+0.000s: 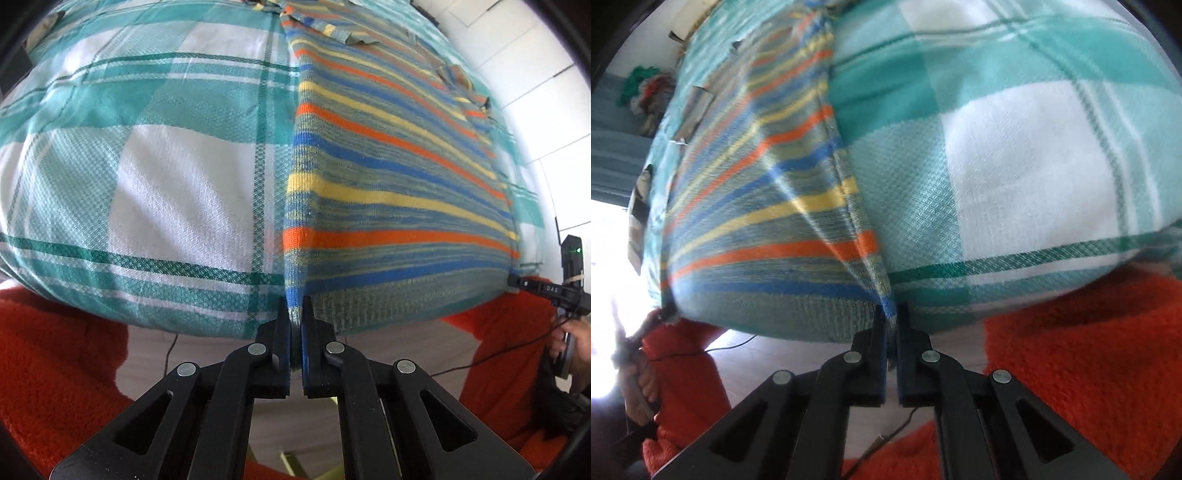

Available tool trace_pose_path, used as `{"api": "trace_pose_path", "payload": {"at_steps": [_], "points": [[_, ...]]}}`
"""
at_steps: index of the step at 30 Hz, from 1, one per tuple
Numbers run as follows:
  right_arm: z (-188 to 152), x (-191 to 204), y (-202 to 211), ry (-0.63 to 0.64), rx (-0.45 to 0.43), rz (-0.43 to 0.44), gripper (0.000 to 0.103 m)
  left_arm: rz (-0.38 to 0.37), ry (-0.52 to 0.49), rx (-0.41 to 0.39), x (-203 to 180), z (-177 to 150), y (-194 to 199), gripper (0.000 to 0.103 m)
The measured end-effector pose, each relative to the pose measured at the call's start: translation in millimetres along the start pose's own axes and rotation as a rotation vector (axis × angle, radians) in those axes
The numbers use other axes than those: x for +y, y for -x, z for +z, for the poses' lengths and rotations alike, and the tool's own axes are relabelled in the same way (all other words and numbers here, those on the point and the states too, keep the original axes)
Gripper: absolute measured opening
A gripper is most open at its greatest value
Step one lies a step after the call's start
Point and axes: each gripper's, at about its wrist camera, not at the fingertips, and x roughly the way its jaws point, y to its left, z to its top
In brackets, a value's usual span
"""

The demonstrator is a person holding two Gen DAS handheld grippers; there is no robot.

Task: Fold small clothes
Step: 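Grasp the hem beside the right tool with the left tool while the right tool holds it, then lay the hem flat and open both tools, releasing the sweater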

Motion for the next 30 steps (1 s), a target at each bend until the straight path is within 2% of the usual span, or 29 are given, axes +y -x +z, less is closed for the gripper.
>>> {"api": "trace_pose_path", "payload": {"at_steps": [5,8,9,10,11,14,16,18,20,23,25,26,27,29,30], "points": [[8.6,7.2,-16.7,0.015,0.028,-0.056,0.003,0.069,0.016,0.037,-3.5,3.3,-17.1,0.004],[3.9,6.5,-14.5,0.019,0.032,-0.052,0.004,0.101,0.042,0.051,-6.5,4.5,-12.9,0.020],[3.3,7.3,-9.9,0.024,0.033,-0.043,0.012,0.121,0.048,0.049,-5.0,1.8,-4.1,0.035],[1.5,8.2,-0.5,0.035,0.022,-0.046,0.017,0.162,0.050,0.026,-4.6,-0.2,8.9,0.050],[-0.4,8.8,11.6,0.053,-0.003,-0.061,0.022,0.196,0.049,-0.016,-4.1,-1.4,22.9,0.054],[-3.4,4.6,51.0,0.108,-0.098,-0.105,0.022,0.239,0.049,-0.146,-6.9,8.2,60.2,0.058],[10.3,16.4,68.0,0.153,-0.171,-0.104,0.022,0.197,0.036,-0.238,-20.5,28.5,75.3,0.065],[28.1,34.1,76.5,0.214,-0.248,-0.084,0.022,0.145,0.001,-0.292,-27.2,44.7,80.0,0.072],[46.4,53.1,72.4,0.263,-0.311,-0.013,0.022,0.093,-0.075,-0.336,-50.1,62.3,70.1,0.074],[65.5,72.0,40.3,0.272,-0.319,0.075,0.022,0.075,-0.149,-0.278,-67.4,72.4,33.8,0.076],[71.5,69.4,13.8,0.251,-0.270,0.069,0.022,0.108,-0.173,-0.205,-73.1,74.4,-2.6,0.076],[73.3,64.7,0.5,0.229,-0.240,0.029,0.022,0.146,-0.183,-0.171,-71.5,68.6,-16.0,0.076],[72.6,56.6,-8.7,0.201,-0.224,-0.007,0.019,0.183,-0.200,-0.164,-68.7,62.2,-24.1,0.076],[62.6,38.9,-1.7,0.143,-0.247,0.008,0.013,0.208,-0.222,-0.212,-62.2,48.6,-17.5,0.083],[58.0,32.1,2.8,0.121,-0.249,-0.003,0.010,0.216,-0.210,-0.210,-56.9,44.3,-12.9,0.086]]}}
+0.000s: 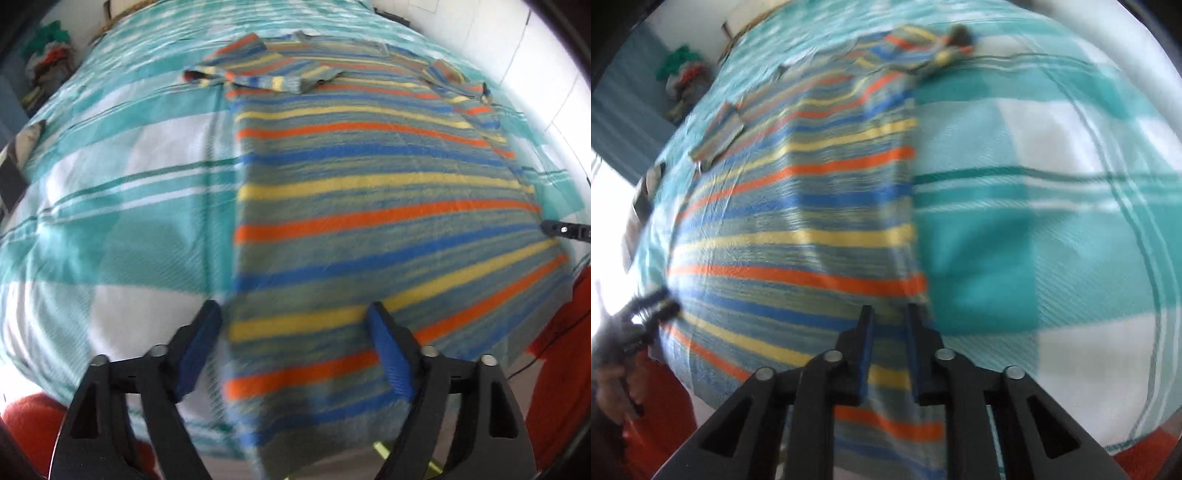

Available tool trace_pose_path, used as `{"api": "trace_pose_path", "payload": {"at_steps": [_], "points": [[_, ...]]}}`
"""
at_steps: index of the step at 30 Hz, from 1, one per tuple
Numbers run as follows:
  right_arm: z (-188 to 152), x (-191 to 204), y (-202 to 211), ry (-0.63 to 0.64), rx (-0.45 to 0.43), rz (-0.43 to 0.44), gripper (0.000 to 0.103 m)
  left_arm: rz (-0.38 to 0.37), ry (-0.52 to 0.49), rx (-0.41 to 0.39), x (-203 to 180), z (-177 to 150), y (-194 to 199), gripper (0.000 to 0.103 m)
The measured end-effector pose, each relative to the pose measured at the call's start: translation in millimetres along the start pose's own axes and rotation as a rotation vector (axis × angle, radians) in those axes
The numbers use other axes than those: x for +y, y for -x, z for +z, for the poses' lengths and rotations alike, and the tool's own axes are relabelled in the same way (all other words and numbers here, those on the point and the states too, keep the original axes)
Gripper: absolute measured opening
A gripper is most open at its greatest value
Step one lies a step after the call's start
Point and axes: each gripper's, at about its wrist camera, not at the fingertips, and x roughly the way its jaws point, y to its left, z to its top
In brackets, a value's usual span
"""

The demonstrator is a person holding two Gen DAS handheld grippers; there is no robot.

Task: Fold small clothes
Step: 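Lay the hem flat and open both tools, releasing the sweater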

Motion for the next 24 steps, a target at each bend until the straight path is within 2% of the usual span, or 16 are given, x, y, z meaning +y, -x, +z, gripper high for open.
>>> {"api": "trace_pose_path", "payload": {"at_steps": [1,2,3,7,12,16,20,24], "points": [[-2.6,-3.3,4.5,-0.005,-0.002,-0.045,0.011,-0.004,0.016,0.001,5.4,-3.5,4.1,0.086],[-5.4,-5.8,9.2,0.001,-0.007,-0.107,0.020,-0.014,0.038,0.000,11.5,-6.1,8.6,0.086],[-8.6,-7.3,13.9,0.003,-0.014,-0.119,0.022,-0.019,0.057,-0.001,15.6,-7.4,11.4,0.086],[-14.2,-2.4,26.9,-0.004,-0.022,-0.143,0.024,-0.031,0.137,-0.024,27.0,-10.0,21.9,0.086],[-34.3,15.8,57.3,0.092,-0.077,-0.128,0.042,-0.062,0.180,-0.105,33.0,-12.8,34.0,0.090],[-41.3,25.5,64.2,0.157,-0.102,-0.139,0.043,-0.035,0.186,-0.100,39.1,-15.4,28.1,0.090],[-53.4,19.4,71.5,0.170,-0.148,-0.204,0.043,-0.013,0.211,-0.101,49.1,-22.6,22.9,0.090],[-60.2,14.0,80.5,0.142,-0.190,-0.207,0.045,-0.031,0.256,-0.116,57.5,-19.0,25.0,0.090]]}}
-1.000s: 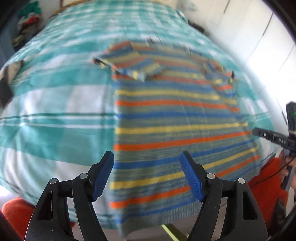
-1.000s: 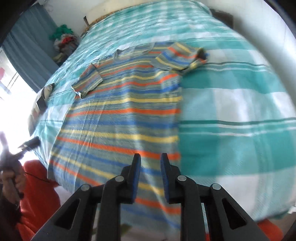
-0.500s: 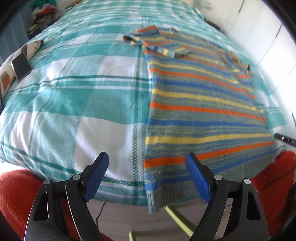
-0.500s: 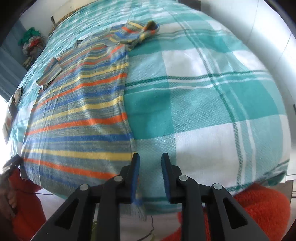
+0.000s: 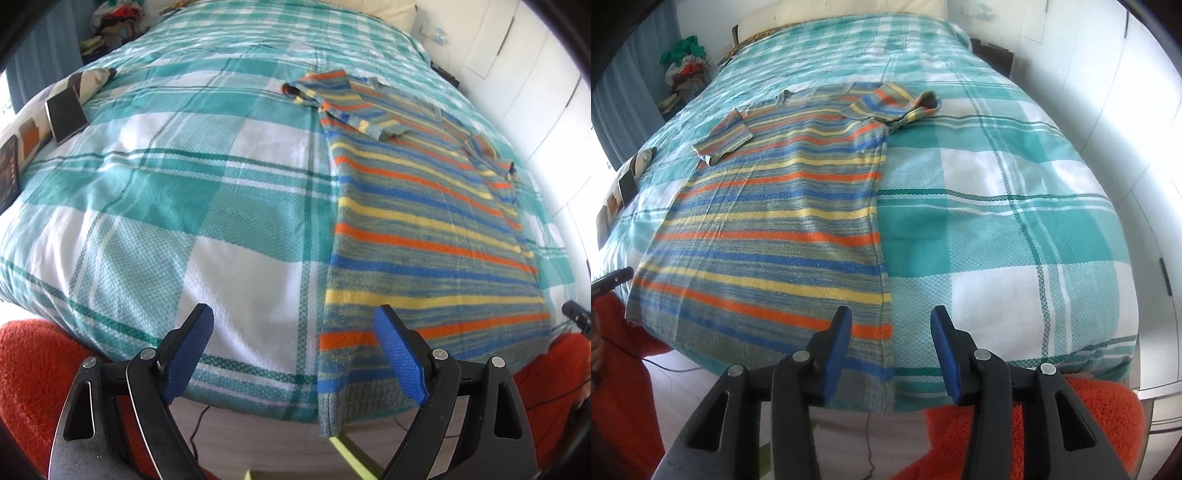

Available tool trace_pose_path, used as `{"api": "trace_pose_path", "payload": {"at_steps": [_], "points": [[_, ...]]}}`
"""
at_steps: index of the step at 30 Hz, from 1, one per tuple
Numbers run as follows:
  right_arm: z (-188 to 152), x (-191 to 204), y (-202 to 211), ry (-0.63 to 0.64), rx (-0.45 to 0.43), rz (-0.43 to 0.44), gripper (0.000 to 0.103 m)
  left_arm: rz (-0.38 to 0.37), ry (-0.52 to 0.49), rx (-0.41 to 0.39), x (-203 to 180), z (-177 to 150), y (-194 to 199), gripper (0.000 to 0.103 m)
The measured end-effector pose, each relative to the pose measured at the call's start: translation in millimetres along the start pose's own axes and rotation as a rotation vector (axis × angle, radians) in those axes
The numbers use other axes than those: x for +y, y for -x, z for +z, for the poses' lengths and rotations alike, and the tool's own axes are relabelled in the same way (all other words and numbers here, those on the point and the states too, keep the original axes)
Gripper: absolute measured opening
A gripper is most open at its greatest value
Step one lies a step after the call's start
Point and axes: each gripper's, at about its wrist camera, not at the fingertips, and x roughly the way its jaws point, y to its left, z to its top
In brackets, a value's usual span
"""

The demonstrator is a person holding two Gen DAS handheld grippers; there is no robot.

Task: Fold small clothes

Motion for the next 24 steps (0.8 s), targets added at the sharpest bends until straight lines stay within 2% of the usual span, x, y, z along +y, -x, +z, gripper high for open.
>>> {"api": "trace_pose_path", "payload": {"at_steps": [3,5,8,10,11,12,13,14,15,18,24], "points": [[1.7,-10.1,14.2,-0.020,-0.062,-0.051,0.045,0.023,-0.032,-0.029,-0.2,21.7,-3.6,0.090],[5.0,-17.7,27.5,-0.014,-0.124,-0.123,0.046,0.059,-0.054,-0.060,1.7,52.1,-14.2,0.095],[6.6,-24.2,42.0,0.003,-0.198,-0.196,0.056,0.116,-0.014,-0.091,14.8,98.7,-47.5,0.100],[4.1,-29.7,47.9,-0.015,-0.242,-0.188,0.061,0.136,0.023,-0.058,25.9,119.8,-81.7,0.102],[3.2,-32.9,48.0,-0.031,-0.249,-0.166,0.063,0.147,0.029,-0.012,32.2,125.9,-104.8,0.102],[3.5,-35.5,47.7,-0.047,-0.247,-0.155,0.063,0.161,0.019,0.038,36.9,126.6,-126.6,0.103],[4.6,-37.8,47.7,-0.057,-0.246,-0.151,0.063,0.150,-0.018,0.023,38.0,124.3,-136.6,0.103],[4.9,-40.0,47.9,-0.064,-0.246,-0.146,0.063,0.154,-0.065,-0.058,35.4,118.8,-133.4,0.103],[4.7,-41.6,48.2,-0.068,-0.248,-0.143,0.063,0.165,-0.080,-0.092,33.3,114.3,-130.1,0.103],[2.3,-44.6,47.9,-0.073,-0.247,-0.145,0.064,0.190,-0.085,-0.110,29.7,106.9,-126.7,0.103],[1.1,-46.5,44.3,-0.084,-0.235,-0.135,0.064,0.176,-0.075,-0.131,31.5,104.0,-126.1,0.103]]}}
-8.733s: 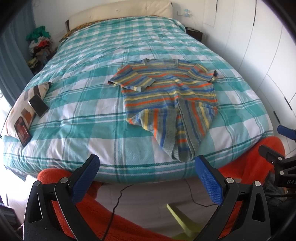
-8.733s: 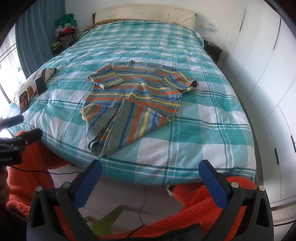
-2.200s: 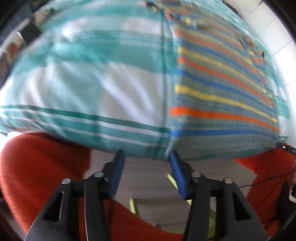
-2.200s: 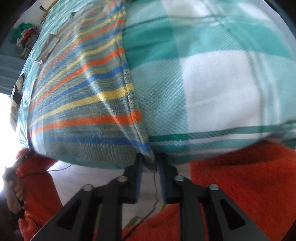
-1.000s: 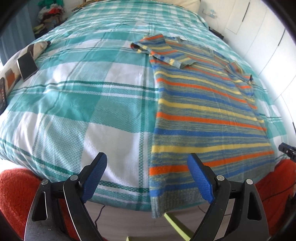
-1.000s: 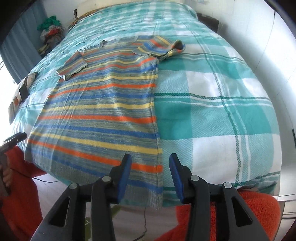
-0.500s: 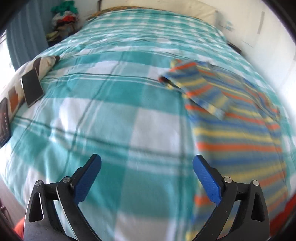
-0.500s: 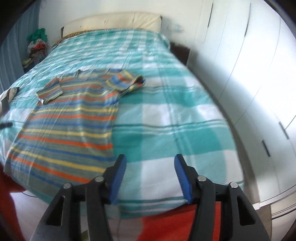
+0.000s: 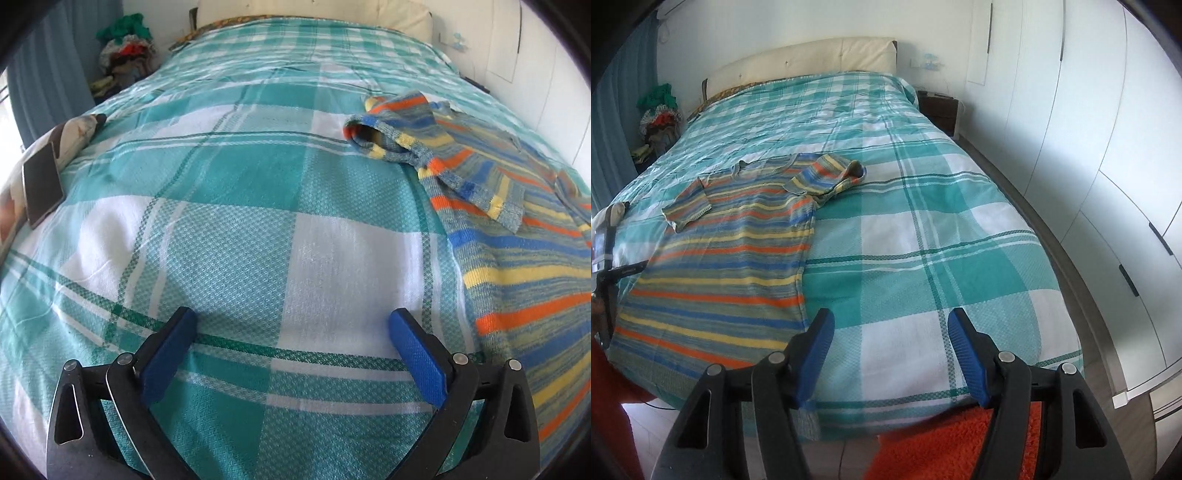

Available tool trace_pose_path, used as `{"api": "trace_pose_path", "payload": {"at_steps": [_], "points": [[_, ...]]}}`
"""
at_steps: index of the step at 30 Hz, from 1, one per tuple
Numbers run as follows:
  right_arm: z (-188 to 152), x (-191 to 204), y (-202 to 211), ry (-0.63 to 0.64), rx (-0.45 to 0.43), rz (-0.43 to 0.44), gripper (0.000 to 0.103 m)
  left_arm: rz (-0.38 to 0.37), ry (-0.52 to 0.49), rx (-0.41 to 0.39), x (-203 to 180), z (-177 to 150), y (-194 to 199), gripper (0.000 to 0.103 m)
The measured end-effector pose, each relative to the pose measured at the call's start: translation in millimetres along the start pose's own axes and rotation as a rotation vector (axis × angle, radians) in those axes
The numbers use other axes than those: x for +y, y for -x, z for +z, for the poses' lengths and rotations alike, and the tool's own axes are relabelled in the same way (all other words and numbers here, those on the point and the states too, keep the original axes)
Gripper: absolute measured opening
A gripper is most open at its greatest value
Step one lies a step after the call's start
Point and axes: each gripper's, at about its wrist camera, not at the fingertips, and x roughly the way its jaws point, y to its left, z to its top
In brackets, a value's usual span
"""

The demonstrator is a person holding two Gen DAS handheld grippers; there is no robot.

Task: Fold small clothes

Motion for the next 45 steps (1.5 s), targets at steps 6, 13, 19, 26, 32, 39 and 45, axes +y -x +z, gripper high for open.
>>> {"api": "trace_pose_path", "payload": {"at_steps": [6,13,19,26,32,39,45], "points": [[1.5,3.7,-0.4,0.000,-0.008,0.017,0.064,0.000,0.000,0.000,0.9,3.1,-0.5,0.103],[0.5,2.8,1.0,-0.020,-0.012,0.012,0.064,0.000,0.001,0.000,1.2,1.4,-0.1,0.103],[-3.9,-8.7,3.7,-0.053,-0.008,0.017,0.064,0.000,0.001,0.000,1.1,1.2,0.0,0.103],[-4.6,-24.5,4.5,-0.141,-0.013,0.033,0.064,0.000,0.002,0.000,1.1,1.3,-0.1,0.103],[-4.4,-22.0,4.5,-0.131,-0.014,0.027,0.064,0.000,0.002,0.000,1.1,1.3,-0.2,0.103],[-5.0,-20.7,3.8,-0.122,-0.013,0.024,0.064,0.000,0.002,0.000,1.1,1.2,-0.1,0.103],[-5.9,-21.3,4.5,-0.117,-0.012,0.022,0.064,0.000,0.002,0.000,1.2,1.2,-0.1,0.103]]}}
